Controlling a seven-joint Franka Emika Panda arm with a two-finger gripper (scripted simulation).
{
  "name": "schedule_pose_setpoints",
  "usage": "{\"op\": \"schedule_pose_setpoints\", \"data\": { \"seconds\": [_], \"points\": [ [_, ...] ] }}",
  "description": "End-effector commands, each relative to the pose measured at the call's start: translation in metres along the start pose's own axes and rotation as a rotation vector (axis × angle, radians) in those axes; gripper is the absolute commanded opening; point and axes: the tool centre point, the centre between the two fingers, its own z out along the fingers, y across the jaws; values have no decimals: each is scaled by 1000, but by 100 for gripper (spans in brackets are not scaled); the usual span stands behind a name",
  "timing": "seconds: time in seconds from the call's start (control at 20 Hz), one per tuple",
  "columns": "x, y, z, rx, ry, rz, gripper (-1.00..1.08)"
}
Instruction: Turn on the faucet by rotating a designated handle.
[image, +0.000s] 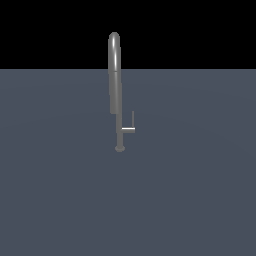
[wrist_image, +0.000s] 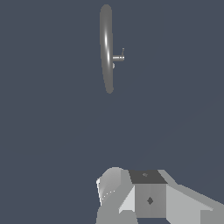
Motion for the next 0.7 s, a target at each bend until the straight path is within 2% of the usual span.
{"op": "schedule_pose_setpoints", "data": {
  "seconds": [0.0,0.35,0.65],
  "points": [
    [0,0,0,0,0,0,-100],
    [7,-1,1,16,-17,17,-100],
    [23,-2,5,56,-58,59,-100]
  ]
}}
